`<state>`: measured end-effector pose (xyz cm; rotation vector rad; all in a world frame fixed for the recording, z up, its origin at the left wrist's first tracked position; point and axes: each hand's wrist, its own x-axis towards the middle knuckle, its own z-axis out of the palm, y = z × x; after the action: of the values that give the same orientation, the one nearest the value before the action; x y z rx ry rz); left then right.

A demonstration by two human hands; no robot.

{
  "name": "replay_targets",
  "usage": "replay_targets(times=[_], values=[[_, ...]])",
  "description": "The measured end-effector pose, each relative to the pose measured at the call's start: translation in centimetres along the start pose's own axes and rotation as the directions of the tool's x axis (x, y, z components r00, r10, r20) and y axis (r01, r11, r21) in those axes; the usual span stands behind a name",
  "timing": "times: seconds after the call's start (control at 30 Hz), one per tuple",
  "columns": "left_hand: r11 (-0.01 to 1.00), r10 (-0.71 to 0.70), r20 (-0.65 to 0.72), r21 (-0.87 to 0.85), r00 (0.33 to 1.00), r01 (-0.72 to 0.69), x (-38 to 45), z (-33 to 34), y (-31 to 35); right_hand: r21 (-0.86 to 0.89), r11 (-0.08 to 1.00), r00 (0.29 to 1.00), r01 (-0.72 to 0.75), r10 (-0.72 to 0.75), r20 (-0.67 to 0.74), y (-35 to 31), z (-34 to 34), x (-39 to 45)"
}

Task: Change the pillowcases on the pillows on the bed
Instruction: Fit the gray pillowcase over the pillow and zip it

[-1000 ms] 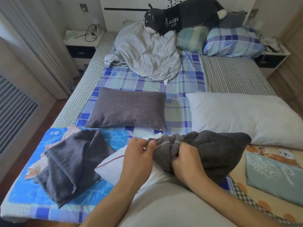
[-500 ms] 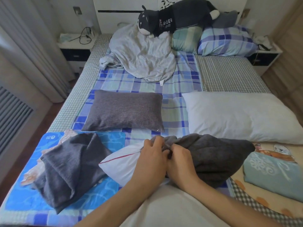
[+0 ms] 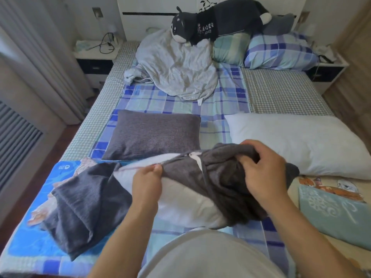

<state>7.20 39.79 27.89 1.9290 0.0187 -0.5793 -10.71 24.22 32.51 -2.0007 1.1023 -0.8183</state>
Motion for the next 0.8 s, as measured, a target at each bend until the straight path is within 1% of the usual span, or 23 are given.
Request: replay_targets(times=[0.07, 0.1, 0.13, 0.17, 0.2, 0.23, 0.27, 0.3, 0.33, 0.43, 0.47, 0.53, 0.63, 0.67, 0.7, 0.73, 0.8], values=[[0.984, 0.172, -0.029, 0.057, 0.985, -0.17, 1.0, -0.5, 2.8, 0.035, 0.996, 0.996, 0.084, -0.083, -0.016, -1.9, -1.0, 0.7], [0.945, 0.302, -0.084, 0.154, 0.949, -0.287, 1.6, -0.8, 4.1, 0.054, 0.989, 0.99, 0.137, -0.138, 0.006, -2.9, -1.3, 1.0], [0.87, 0.446, -0.142, 0.3, 0.884, -0.39, 1.8, -1.1, 5.4, 0.067, 0.977, 0.978, 0.201, -0.204, 0.039, -3.8, -1.4, 1.1], [0.767, 0.592, -0.169, 0.416, 0.788, -0.488, 1.4, -1.3, 6.4, 0.076, 0.96, 0.959, 0.269, -0.274, 0.073, -4.6, -1.5, 1.2], [0.664, 0.716, -0.167, 0.463, 0.677, -0.588, 0.6, -1.2, 7.2, 0.08, 0.941, 0.937, 0.329, -0.336, 0.098, -5.3, -1.4, 1.2], [0.586, 0.791, -0.137, 0.448, 0.596, -0.675, -0.7, -0.9, 7.7, 0.08, 0.926, 0.919, 0.37, -0.377, 0.118, -5.7, -1.1, 1.0], [0.532, 0.83, -0.078, 0.406, 0.552, -0.743, -2.2, -0.4, 8.0, 0.083, 0.918, 0.907, 0.389, -0.397, 0.14, -5.7, -0.6, 0.7], [0.49, 0.844, 0.01, 0.391, 0.536, -0.779, -3.0, 0.3, 7.6, 0.09, 0.92, 0.905, 0.381, -0.391, 0.165, -5.3, 0.0, 0.2], [0.457, 0.83, 0.114, 0.422, 0.546, -0.783, -3.4, 1.0, 6.8, 0.096, 0.932, 0.913, 0.349, -0.361, 0.188, -4.5, 0.8, -0.5], [0.382, 0.681, 0.35, 0.579, 0.643, -0.72, -1.9, 2.7, 2.9, 0.047, 0.979, 0.935, 0.199, -0.204, 0.29, -1.4, 3.0, -2.9], [0.341, 0.646, 0.401, 0.61, 0.65, -0.715, -1.5, 2.9, 1.6, 0.005, 0.985, 0.927, 0.171, -0.163, 0.337, -0.5, 3.4, -3.6], [0.203, 0.617, 0.497, 0.648, 0.61, -0.734, -1.8, 3.3, -0.2, -0.045, 0.98, 0.909, 0.193, -0.161, 0.385, 0.6, 3.8, -4.6], [-0.006, 0.584, 0.635, 0.626, 0.506, -0.78, -2.1, 3.7, -0.9, -0.061, 0.977, 0.915, 0.203, -0.167, 0.366, 0.8, 3.8, -5.3], [-0.082, 0.589, 0.663, 0.617, 0.461, -0.783, -1.7, 3.6, -0.6, -0.07, 0.979, 0.925, 0.193, -0.158, 0.345, 0.9, 3.8, -5.4], [-0.169, 0.591, 0.699, 0.596, 0.403, -0.785, -1.2, 3.6, -0.1, -0.082, 0.979, 0.934, 0.187, -0.152, 0.324, 0.9, 3.8, -5.4], [-0.253, 0.563, 0.746, 0.564, 0.354, -0.786, -0.9, 3.3, 0.5, -0.097, 0.977, 0.94, 0.188, -0.151, 0.306, 1.0, 4.0, -5.5], [-0.391, 0.466, 0.836, 0.487, 0.288, -0.781, -0.5, 3.0, 0.8, -0.122, 0.97, 0.948, 0.212, -0.174, 0.265, 1.0, 4.3, -5.8]])
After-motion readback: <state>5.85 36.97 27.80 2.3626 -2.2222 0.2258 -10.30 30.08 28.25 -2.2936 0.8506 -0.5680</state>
